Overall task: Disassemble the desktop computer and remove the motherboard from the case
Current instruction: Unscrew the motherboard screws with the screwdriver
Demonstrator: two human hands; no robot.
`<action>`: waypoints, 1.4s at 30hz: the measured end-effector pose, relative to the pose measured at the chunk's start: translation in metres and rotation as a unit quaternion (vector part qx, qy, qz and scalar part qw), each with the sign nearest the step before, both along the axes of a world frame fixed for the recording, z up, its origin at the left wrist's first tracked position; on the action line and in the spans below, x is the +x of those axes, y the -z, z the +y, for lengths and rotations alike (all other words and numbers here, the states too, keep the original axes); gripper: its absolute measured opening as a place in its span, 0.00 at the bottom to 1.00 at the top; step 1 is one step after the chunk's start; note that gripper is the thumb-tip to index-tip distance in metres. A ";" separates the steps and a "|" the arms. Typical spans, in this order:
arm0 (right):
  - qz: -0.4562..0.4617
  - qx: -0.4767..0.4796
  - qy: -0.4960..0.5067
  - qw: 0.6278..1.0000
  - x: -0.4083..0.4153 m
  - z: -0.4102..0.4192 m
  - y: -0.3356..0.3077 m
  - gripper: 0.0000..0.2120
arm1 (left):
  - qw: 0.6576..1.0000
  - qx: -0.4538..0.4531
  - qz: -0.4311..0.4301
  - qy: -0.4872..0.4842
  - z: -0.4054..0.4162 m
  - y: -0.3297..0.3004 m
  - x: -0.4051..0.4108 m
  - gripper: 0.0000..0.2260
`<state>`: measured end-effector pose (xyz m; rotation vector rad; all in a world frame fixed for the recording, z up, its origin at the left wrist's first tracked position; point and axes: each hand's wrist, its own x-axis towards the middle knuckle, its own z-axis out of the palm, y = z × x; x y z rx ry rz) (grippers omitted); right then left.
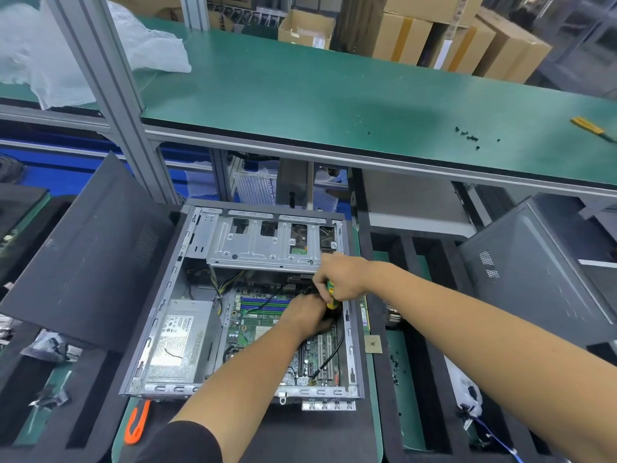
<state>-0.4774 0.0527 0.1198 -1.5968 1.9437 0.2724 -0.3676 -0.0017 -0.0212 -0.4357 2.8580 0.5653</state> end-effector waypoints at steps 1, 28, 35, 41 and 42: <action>0.005 0.011 -0.003 1.000 0.001 0.001 0.002 0.14 | 1.000 0.006 -0.001 -0.003 0.000 0.000 0.000 0.15; 0.298 -0.052 -0.183 0.935 0.018 0.002 0.008 0.15 | 0.999 0.022 -0.031 -0.023 0.002 0.001 -0.002 0.10; 0.057 -0.016 -0.031 0.998 0.005 0.001 0.001 0.11 | 1.000 0.005 -0.011 -0.006 -0.001 0.004 -0.003 0.15; 0.143 -0.014 -0.100 0.985 0.009 0.004 0.000 0.18 | 1.000 0.022 -0.018 -0.013 -0.002 0.002 -0.003 0.14; 0.209 -0.020 -0.136 0.968 0.011 0.002 0.000 0.20 | 0.999 0.022 -0.020 -0.012 -0.002 0.002 -0.003 0.12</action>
